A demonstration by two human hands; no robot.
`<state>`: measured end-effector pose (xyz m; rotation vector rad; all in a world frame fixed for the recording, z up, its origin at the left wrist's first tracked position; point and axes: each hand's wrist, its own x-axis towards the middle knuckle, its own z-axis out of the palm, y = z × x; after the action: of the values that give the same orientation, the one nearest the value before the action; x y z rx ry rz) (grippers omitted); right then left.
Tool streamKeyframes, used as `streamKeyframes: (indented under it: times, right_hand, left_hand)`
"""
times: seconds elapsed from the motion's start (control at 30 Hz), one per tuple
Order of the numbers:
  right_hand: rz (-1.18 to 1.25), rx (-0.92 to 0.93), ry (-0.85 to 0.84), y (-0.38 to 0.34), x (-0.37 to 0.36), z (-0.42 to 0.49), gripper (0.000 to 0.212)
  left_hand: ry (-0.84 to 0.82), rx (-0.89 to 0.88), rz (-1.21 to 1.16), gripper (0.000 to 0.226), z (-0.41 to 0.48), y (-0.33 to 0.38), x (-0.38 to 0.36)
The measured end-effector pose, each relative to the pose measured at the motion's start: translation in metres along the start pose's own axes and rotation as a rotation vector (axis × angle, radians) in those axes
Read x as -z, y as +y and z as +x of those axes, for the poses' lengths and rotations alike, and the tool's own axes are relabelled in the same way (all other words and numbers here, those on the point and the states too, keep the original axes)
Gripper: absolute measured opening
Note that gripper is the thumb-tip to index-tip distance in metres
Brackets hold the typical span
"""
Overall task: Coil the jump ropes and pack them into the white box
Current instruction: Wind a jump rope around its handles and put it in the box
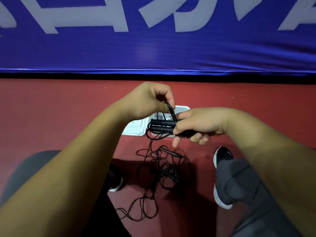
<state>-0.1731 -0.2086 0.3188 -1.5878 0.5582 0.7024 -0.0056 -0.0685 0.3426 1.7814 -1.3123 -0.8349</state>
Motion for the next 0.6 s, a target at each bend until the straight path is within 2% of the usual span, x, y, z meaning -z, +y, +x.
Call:
streamKeyframes:
  times: [0.1, 0.27, 0.37, 0.53, 0.6]
  right_hand:
    - [-0.063, 0.045, 0.139, 0.002, 0.006, 0.005, 0.024]
    - [-0.091, 0.035, 0.378, 0.007, 0.012, 0.018, 0.019]
    - [-0.121, 0.056, 0.494, 0.009, 0.013, 0.021, 0.020]
    - [0.097, 0.143, 0.622, 0.003, 0.008, 0.026, 0.014]
    - [0.167, 0.186, 0.620, 0.001, 0.007, 0.028, 0.015]
  left_hand:
    - [0.033, 0.009, 0.025, 0.015, -0.002, 0.004, 0.001]
    - [-0.069, 0.059, 0.188, 0.021, -0.005, 0.007, 0.003]
    - [-0.092, 0.146, 0.166, 0.025, -0.006, 0.006, -0.001]
    - [-0.096, 0.381, 0.069, 0.017, -0.004, -0.003, -0.011]
    - [-0.147, 0.484, 0.056, 0.024, -0.004, -0.008, -0.018]
